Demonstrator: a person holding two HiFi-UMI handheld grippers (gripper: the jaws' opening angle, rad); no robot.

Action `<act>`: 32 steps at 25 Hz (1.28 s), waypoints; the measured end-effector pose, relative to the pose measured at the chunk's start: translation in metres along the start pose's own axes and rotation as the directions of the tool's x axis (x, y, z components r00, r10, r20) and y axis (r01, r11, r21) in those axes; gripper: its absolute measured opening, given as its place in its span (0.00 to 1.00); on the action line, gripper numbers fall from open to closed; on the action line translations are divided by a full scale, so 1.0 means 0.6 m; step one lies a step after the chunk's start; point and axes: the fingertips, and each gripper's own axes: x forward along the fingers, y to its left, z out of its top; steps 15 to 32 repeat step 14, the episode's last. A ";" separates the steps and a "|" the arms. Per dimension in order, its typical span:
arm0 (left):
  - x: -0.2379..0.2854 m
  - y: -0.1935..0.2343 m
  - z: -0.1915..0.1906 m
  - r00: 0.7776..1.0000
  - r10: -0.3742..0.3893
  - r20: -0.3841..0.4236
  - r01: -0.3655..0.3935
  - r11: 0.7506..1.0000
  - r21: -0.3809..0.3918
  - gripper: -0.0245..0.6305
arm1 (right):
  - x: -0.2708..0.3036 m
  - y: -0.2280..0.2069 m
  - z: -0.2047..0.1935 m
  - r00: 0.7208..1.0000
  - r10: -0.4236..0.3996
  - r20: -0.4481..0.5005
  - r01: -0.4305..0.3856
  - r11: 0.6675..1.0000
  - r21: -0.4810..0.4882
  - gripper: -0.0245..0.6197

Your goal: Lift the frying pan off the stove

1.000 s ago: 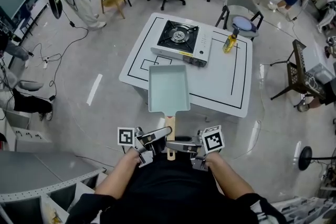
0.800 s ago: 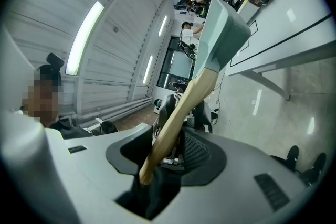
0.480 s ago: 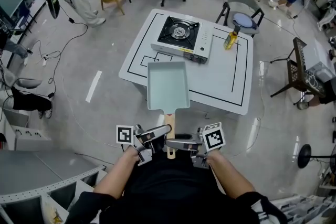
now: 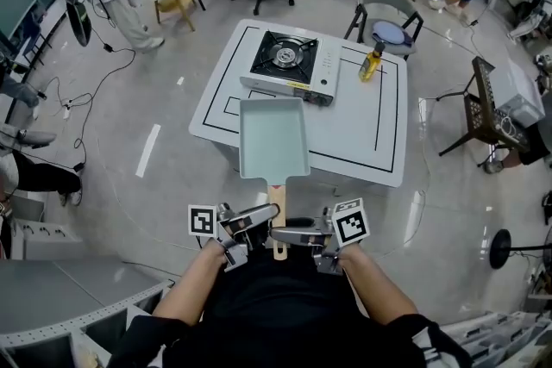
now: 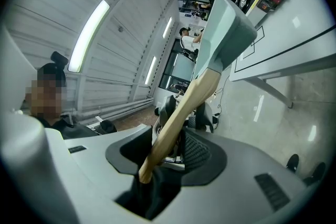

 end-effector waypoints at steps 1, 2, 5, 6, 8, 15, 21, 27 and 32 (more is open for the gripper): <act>0.001 0.000 0.000 1.000 -0.002 -0.003 0.002 1.000 0.005 0.28 | -0.001 0.000 0.000 1.000 -0.001 0.001 0.001 1.000 -0.003 0.32; 0.002 0.001 0.000 1.000 -0.003 -0.004 0.003 1.000 0.007 0.28 | -0.002 -0.001 0.000 1.000 -0.002 0.001 0.002 1.000 -0.005 0.32; 0.003 0.011 -0.004 1.000 0.002 -0.006 -0.002 1.000 -0.009 0.28 | -0.006 -0.007 -0.001 1.000 -0.006 0.000 0.006 1.000 -0.010 0.32; 0.004 0.014 -0.004 1.000 0.003 -0.007 -0.003 1.000 -0.013 0.28 | -0.007 -0.009 -0.001 1.000 -0.007 0.001 0.007 1.000 -0.011 0.32; 0.008 0.015 -0.004 1.000 -0.001 -0.008 0.001 1.000 -0.010 0.28 | -0.011 -0.010 0.000 1.000 -0.006 0.004 0.006 1.000 -0.012 0.33; 0.018 0.008 -0.006 1.000 -0.008 -0.002 0.008 1.000 -0.012 0.28 | -0.021 -0.001 0.003 1.000 0.002 0.011 -0.002 1.000 -0.013 0.33; 0.018 0.008 -0.006 1.000 -0.008 -0.002 0.008 1.000 -0.012 0.28 | -0.021 -0.001 0.003 1.000 0.002 0.011 -0.002 1.000 -0.013 0.33; 0.018 0.008 -0.006 1.000 -0.008 -0.002 0.008 1.000 -0.012 0.28 | -0.021 -0.001 0.003 1.000 0.002 0.011 -0.002 1.000 -0.013 0.33; 0.018 0.008 -0.006 1.000 -0.008 -0.002 0.008 1.000 -0.012 0.28 | -0.021 -0.001 0.003 1.000 0.002 0.011 -0.002 1.000 -0.013 0.33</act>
